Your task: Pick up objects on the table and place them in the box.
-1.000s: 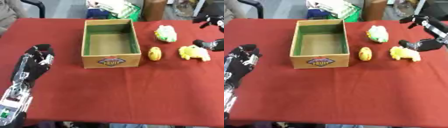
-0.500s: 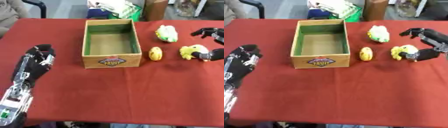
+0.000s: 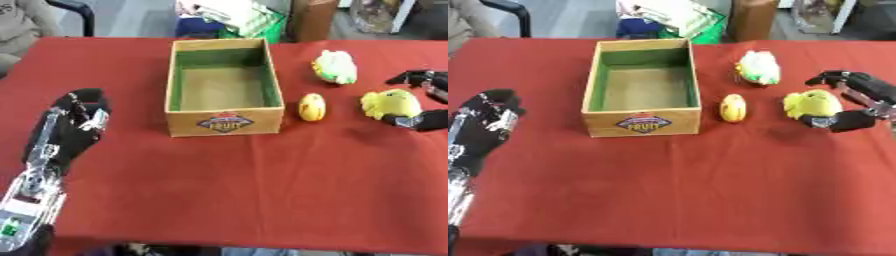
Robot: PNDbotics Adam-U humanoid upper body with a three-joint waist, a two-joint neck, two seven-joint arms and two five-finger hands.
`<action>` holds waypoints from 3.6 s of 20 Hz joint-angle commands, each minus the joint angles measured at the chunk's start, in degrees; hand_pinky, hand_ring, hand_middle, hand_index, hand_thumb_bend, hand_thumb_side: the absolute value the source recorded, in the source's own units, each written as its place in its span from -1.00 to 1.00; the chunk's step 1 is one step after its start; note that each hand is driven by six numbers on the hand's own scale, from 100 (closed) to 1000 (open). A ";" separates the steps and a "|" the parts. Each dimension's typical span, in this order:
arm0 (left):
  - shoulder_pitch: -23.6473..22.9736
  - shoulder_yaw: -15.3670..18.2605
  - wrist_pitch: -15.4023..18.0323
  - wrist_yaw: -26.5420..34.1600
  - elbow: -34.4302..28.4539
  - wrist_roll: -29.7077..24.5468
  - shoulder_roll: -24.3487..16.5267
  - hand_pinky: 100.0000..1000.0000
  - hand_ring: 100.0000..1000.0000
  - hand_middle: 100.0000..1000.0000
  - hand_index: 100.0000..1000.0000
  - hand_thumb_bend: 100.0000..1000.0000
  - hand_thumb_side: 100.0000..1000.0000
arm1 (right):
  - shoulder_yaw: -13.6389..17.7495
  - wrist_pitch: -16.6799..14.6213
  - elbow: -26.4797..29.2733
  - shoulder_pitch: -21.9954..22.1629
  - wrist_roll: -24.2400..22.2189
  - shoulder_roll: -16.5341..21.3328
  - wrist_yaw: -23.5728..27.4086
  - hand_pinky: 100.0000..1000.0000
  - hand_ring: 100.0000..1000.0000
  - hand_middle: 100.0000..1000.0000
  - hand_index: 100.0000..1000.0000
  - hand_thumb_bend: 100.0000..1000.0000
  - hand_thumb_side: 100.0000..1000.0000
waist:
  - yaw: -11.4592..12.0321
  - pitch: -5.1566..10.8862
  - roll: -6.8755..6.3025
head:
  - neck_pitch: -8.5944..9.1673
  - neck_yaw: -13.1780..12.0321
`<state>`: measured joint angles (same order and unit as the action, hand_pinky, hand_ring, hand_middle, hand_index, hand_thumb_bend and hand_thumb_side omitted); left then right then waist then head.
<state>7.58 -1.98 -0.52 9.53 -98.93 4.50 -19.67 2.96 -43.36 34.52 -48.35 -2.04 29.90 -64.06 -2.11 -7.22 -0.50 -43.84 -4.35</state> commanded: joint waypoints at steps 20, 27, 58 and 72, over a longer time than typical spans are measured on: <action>0.35 0.03 0.03 -0.22 -0.88 -0.37 -0.58 0.55 0.16 0.12 0.38 -0.85 -0.73 | 1.08 13.67 -4.52 0.01 13.95 0.54 -10.14 -0.03 0.23 0.09 0.49 -0.80 0.21 | 0.08 0.81 -0.28 | -0.27 0.34; 0.30 0.02 0.03 -0.23 -0.88 -0.40 -0.54 0.55 0.16 0.12 0.38 -0.84 -0.73 | 0.91 14.10 -4.29 0.13 13.31 0.28 -10.04 -0.27 0.05 -0.18 0.17 -1.00 -0.04 | 0.05 0.81 -0.37 | -0.27 0.44; 0.93 -0.57 0.00 0.05 -1.10 -0.98 -0.36 0.55 0.17 0.12 0.38 -0.85 -0.74 | -3.03 4.57 10.13 -9.67 6.17 -6.94 7.40 -0.48 -0.08 -0.53 -0.27 -1.00 -0.56 | 1.68 0.81 -0.81 | -0.27 1.91; 3.73 -2.22 -0.29 0.61 -1.60 -2.53 -0.03 0.55 0.17 0.12 0.38 -0.85 -0.75 | -2.69 3.63 6.23 -14.17 2.85 -14.58 2.84 -0.36 -0.01 -0.43 -0.18 -1.00 -0.50 | 7.22 -0.53 -0.59 | -0.27 5.04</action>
<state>10.53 -4.15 -0.86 9.88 -99.28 2.29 -19.13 -0.17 -39.67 40.61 -60.89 1.05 15.29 -60.26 5.41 -8.57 -1.04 -43.85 0.31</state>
